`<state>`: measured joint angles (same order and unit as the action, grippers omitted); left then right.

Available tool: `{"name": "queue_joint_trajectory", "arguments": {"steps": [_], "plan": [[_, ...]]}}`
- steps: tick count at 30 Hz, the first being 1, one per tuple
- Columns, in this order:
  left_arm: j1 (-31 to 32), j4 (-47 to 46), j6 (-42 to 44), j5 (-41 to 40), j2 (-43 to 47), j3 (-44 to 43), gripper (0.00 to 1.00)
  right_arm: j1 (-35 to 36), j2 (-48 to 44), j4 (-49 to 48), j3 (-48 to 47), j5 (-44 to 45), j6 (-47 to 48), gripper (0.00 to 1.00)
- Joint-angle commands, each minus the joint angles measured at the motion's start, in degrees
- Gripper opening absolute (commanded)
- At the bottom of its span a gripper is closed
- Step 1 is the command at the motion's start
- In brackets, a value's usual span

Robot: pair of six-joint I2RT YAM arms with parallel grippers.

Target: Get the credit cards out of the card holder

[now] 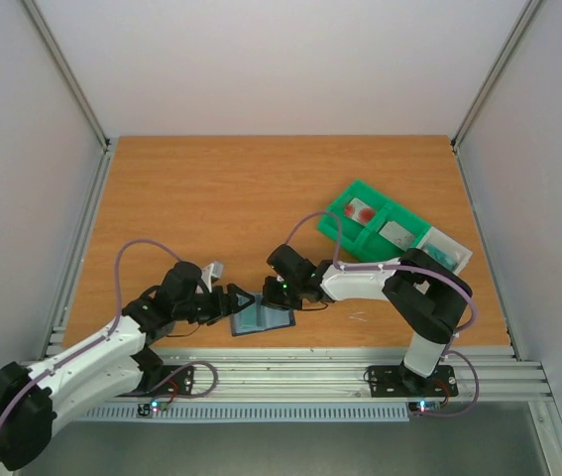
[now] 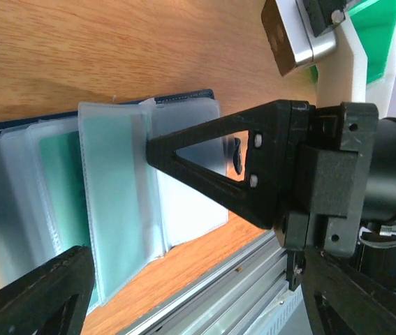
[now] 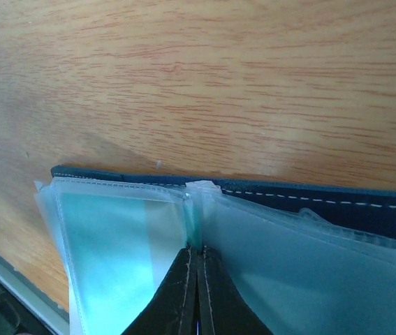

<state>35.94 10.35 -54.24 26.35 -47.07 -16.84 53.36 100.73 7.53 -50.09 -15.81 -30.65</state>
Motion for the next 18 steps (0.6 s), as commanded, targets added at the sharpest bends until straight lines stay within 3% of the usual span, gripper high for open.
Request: {"name": "queue_joint_trajectory", "arguments": {"steps": [1,10,18], "plan": [[-0.35,-7.74,-2.0,-0.43,-3.32,0.31,0.81,0.55,0.84,-2.01,3.17,0.04,-1.79,0.01],[-0.44,-18.0,-4.71,0.42,-13.28,1.27,0.74,0.51,0.11,-4.58,6.25,0.3,-3.49,0.01],[-0.45,-17.12,-3.86,-0.24,-14.28,1.45,0.74,0.51,0.07,-5.05,7.01,0.41,-3.51,0.01]]}}
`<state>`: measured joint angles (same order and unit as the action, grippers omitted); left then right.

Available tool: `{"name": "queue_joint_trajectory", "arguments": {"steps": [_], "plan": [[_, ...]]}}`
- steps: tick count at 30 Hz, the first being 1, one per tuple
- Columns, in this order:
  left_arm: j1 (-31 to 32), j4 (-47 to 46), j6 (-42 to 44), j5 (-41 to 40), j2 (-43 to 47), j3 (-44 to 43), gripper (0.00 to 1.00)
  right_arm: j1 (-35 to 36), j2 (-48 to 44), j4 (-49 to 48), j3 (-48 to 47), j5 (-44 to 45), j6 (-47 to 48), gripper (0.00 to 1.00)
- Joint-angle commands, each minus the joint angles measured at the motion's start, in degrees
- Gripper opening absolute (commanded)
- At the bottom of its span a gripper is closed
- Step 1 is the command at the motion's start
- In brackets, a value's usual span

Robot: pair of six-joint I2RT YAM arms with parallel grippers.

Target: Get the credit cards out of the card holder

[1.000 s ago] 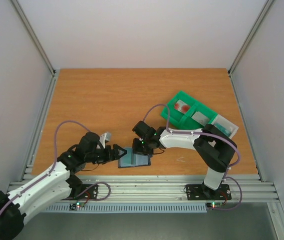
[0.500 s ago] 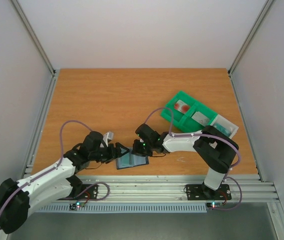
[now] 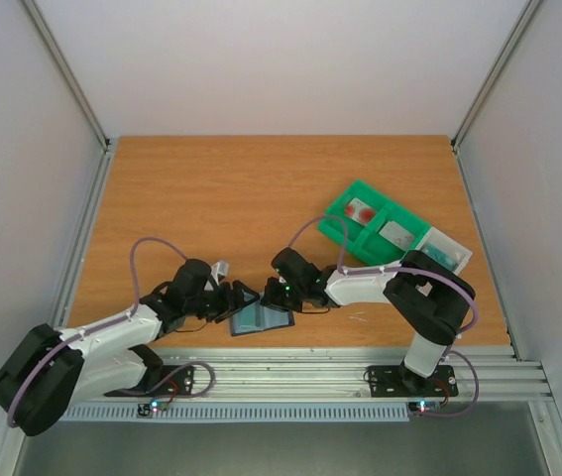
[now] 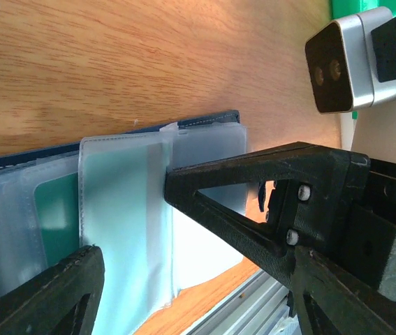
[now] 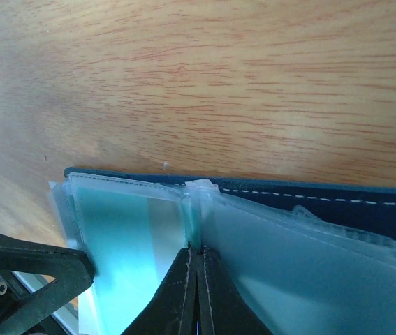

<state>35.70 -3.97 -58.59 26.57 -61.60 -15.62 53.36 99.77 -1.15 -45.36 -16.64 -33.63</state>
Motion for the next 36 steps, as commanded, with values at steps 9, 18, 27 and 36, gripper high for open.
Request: {"name": "queue_joint_trajectory", "arguments": {"steps": [9,18,27,36], "plan": [[-0.2,8.8,4.45,-3.32,5.97,-2.31,0.77,0.38,1.82,1.87,3.47,0.78,-1.25,0.01],[-0.2,7.93,5.27,-2.92,3.97,-2.84,0.78,0.42,2.1,1.33,4.11,0.57,-1.77,0.01],[-0.22,1.81,3.57,-1.06,1.33,-1.95,0.75,0.43,2.44,-0.34,4.04,-0.17,-2.16,0.01],[-0.25,-4.45,0.94,2.73,-2.43,-1.3,0.65,0.42,1.77,-0.86,4.22,-0.58,-2.66,0.01]]}}
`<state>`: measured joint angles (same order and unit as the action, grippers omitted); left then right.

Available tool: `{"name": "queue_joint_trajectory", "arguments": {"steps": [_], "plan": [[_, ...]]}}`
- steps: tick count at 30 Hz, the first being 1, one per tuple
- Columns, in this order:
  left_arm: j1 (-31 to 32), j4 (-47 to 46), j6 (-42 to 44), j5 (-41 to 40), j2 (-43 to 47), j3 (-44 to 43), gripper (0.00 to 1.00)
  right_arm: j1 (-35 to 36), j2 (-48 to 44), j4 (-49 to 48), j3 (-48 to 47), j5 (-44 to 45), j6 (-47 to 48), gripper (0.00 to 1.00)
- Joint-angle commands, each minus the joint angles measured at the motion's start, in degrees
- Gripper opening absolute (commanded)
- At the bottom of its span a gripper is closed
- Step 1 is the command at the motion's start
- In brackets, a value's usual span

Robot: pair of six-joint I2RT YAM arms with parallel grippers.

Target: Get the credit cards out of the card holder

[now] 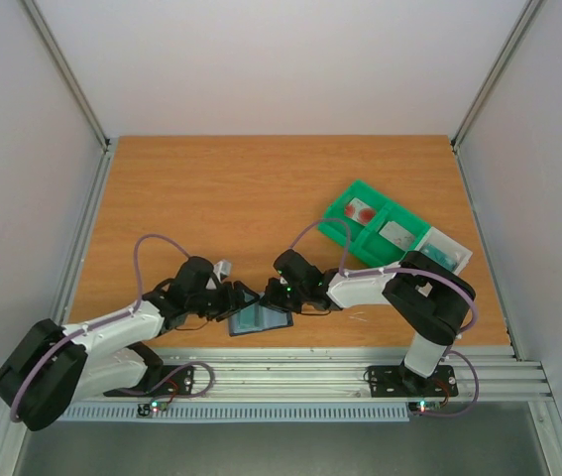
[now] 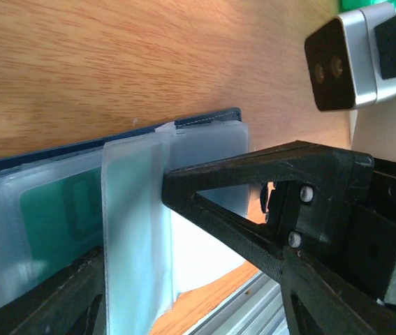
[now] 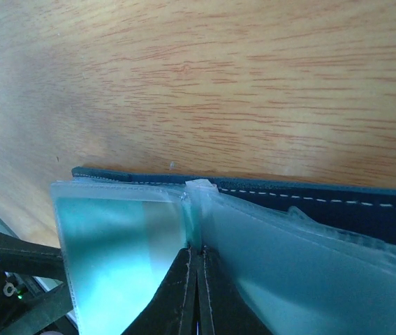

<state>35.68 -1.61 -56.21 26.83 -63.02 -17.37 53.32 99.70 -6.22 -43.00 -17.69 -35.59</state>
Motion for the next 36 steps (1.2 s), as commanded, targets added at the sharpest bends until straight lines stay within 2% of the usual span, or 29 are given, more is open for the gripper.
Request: {"name": "queue_joint_trajectory", "arguments": {"steps": [1,4,10,19,36], "plan": [[-0.18,-7.26,-1.8,3.05,-0.86,0.41,0.64,0.41,1.59,4.18,1.89,0.47,-0.71,0.01],[-0.17,-9.03,-3.18,5.24,-0.26,0.4,0.63,0.42,0.37,4.1,2.17,0.7,-1.07,0.04],[-0.18,-12.93,-6.91,7.53,0.68,0.69,0.53,0.3,-2.28,3.99,2.32,1.32,-1.77,0.09],[-0.17,-16.77,-7.57,8.62,-2.87,1.05,0.5,0.03,-6.85,5.69,2.44,3.1,-1.08,0.15],[0.77,-23.81,-10.7,10.13,-7.3,0.02,0.46,-0.41,-21.12,22.22,2.93,16.7,3.78,0.15]]}}
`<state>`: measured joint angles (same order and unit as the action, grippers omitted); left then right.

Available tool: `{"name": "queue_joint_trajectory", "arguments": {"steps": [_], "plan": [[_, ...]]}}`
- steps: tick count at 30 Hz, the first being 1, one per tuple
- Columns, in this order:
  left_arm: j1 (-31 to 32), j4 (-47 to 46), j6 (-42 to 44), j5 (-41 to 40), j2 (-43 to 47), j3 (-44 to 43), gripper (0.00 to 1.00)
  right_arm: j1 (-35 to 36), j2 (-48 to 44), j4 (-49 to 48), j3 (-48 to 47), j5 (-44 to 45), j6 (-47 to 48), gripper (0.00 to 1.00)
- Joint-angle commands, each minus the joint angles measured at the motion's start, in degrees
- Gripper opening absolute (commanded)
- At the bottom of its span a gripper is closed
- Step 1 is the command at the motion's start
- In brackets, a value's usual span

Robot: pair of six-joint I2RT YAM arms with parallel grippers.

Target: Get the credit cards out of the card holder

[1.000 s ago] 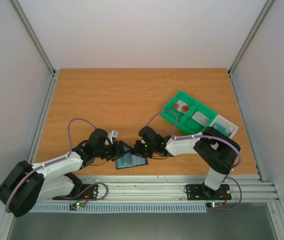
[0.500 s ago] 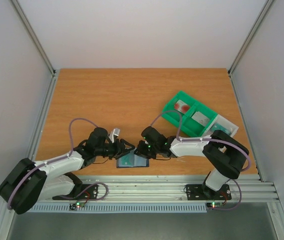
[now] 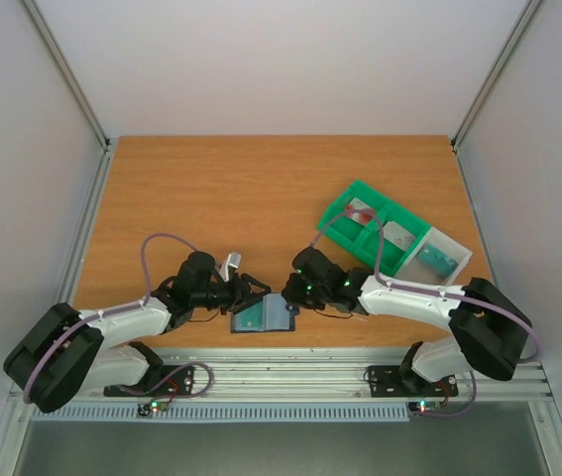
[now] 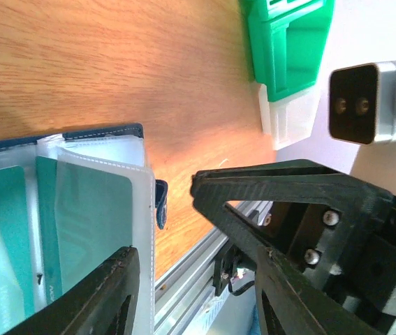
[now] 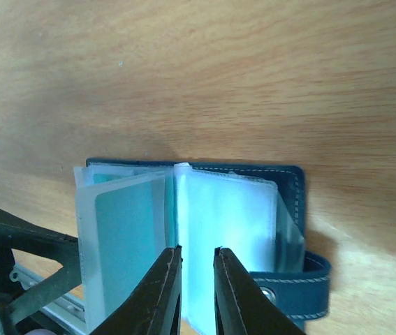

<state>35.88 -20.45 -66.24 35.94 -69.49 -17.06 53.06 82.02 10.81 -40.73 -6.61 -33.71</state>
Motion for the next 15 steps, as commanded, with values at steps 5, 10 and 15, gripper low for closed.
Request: {"name": "queue_joint_trajectory", "arguments": {"steps": [5,10,15], "plan": [[1.2,-6.59,-1.06,1.04,-2.23,-0.95,0.46,-0.15,-6.69,8.24,0.7,8.87,2.28,0.15],[1.96,-7.75,-1.35,1.1,-3.84,-1.3,0.46,-0.15,-8.11,9.59,0.4,9.74,2.56,0.15],[2.76,-9.44,-2.0,0.89,-4.76,-0.96,0.45,-0.15,-8.99,10.15,0.37,9.81,2.45,0.15]]}}
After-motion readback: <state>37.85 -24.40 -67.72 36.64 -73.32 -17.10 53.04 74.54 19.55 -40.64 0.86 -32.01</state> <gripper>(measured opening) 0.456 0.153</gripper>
